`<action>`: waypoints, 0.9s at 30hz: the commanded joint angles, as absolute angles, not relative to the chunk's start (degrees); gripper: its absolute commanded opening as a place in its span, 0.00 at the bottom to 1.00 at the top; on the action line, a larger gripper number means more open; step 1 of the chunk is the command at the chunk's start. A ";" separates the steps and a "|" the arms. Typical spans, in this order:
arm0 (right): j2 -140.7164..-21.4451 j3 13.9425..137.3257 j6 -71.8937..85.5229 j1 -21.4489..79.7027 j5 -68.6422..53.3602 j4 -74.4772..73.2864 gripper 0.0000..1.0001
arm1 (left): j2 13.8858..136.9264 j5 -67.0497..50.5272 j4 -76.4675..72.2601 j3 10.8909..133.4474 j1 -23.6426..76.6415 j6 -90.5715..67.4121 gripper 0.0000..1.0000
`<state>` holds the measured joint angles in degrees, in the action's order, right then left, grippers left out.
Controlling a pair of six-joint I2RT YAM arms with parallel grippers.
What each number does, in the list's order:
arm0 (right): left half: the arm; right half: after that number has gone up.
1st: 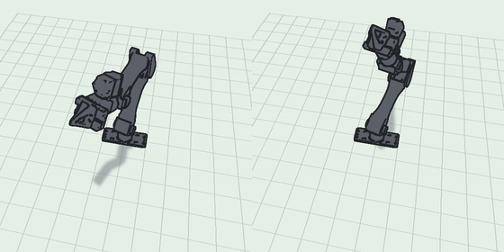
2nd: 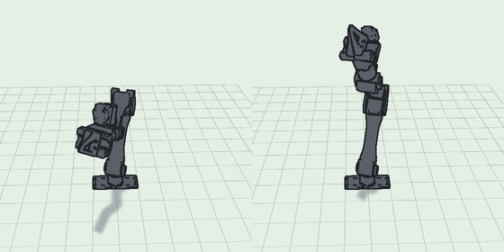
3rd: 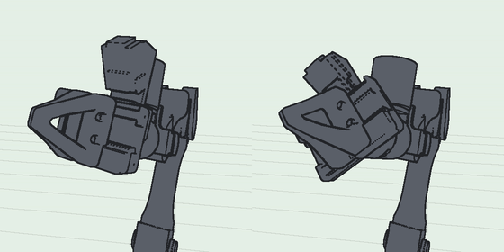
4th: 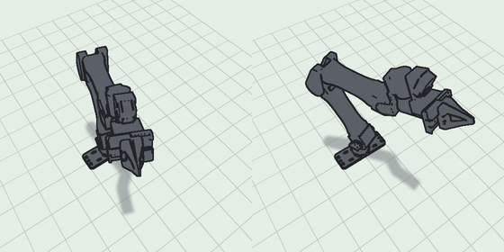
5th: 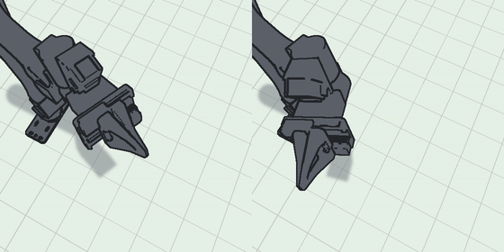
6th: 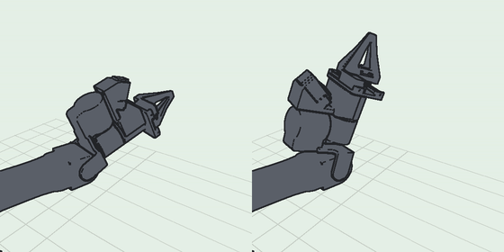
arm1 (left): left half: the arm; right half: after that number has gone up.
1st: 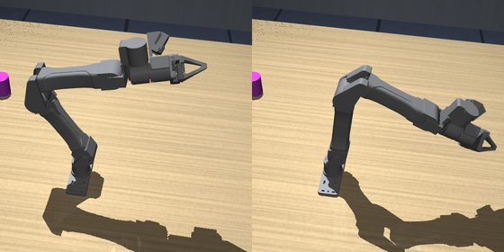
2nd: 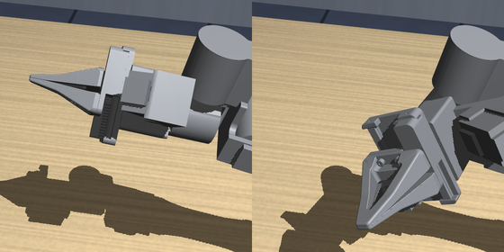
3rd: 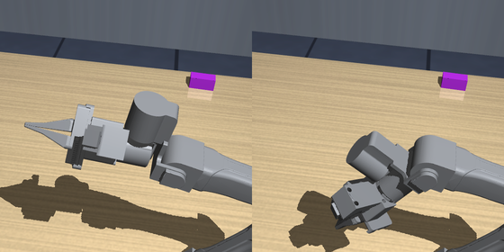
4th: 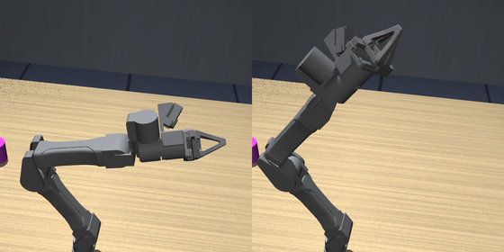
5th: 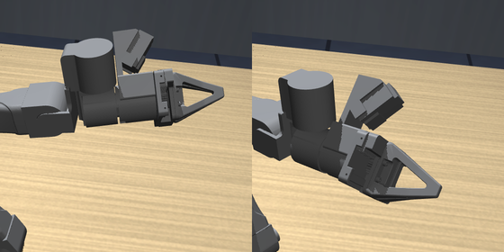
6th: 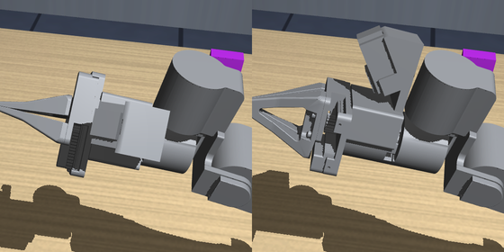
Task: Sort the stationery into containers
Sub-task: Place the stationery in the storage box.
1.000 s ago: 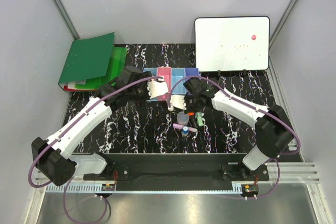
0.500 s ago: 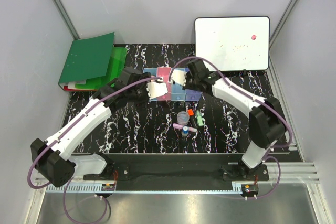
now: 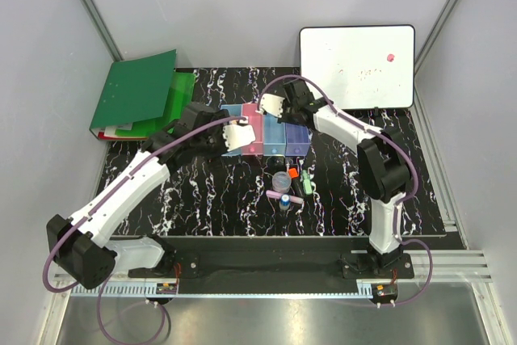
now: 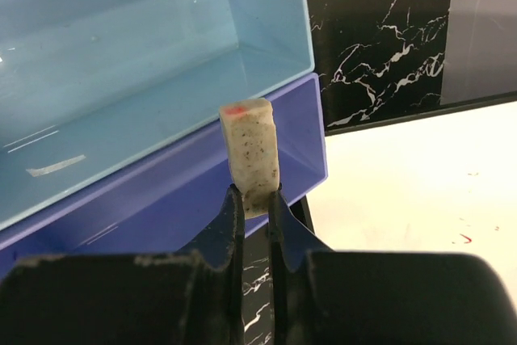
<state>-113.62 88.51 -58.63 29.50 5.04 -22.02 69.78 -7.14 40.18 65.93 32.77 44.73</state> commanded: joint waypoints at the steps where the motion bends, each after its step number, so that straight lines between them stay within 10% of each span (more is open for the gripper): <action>1: -114.70 91.58 -58.63 28.39 6.15 -18.99 0.04 | 69.08 -7.03 38.06 65.74 31.91 44.82 0.99; 12: -113.29 87.19 -59.33 26.46 6.24 -17.40 0.04 | 69.87 -8.00 37.71 66.18 31.55 44.47 0.99; 17: -113.99 87.89 -59.33 26.46 7.20 -17.23 0.33 | 69.79 -7.73 37.71 66.01 31.55 44.47 0.99; 27: -112.33 86.66 -59.24 26.37 7.91 -16.08 0.44 | 69.96 -8.09 37.44 65.92 31.55 44.03 0.99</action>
<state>-114.74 86.94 -59.02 26.26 6.66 -18.59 69.87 -7.29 40.14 65.93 31.86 44.69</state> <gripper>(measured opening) 0.437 0.987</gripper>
